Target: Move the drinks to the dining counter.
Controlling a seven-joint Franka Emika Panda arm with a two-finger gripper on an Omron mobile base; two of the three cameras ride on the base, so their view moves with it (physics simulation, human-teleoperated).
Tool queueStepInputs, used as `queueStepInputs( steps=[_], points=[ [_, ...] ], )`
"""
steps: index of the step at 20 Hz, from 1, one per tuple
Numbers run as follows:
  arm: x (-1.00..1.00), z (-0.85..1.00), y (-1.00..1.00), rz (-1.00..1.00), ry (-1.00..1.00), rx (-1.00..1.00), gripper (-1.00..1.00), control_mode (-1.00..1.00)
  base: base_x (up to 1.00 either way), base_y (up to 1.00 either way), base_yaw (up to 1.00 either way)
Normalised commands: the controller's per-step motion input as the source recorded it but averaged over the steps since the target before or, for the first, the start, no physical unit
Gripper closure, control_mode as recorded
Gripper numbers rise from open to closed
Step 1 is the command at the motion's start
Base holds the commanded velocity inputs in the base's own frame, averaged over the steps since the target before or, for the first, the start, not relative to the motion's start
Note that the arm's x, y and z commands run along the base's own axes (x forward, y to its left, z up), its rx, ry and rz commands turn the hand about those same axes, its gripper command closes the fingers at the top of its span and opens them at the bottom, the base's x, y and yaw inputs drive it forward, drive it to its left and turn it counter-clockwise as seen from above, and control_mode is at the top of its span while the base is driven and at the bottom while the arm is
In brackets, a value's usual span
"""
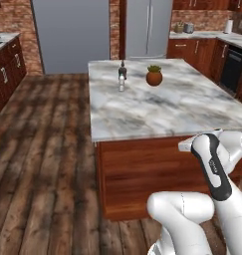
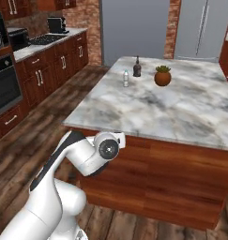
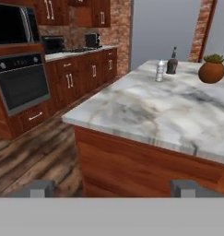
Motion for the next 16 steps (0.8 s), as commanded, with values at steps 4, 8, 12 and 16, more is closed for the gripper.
queueStepInputs(
  steps=[4, 8, 12, 16],
  points=[
    [0.0, 0.0, 0.0, 0.0, 0.0, 0.0, -1.0, 1.0, 0.0, 0.84, 0.0],
    [0.0, 0.0, 0.0, 0.0, 0.0, 0.0, -1.0, 1.0, 0.0, 0.84, 0.0],
    [0.0, 0.0, 0.0, 0.0, 0.0, 0.0, -1.0, 1.0, 0.0, 0.82, 0.0],
    [0.0, 0.0, 0.0, 0.0, 0.0, 0.0, -1.0, 1.0, 0.0, 0.8, 0.0]
  ],
)
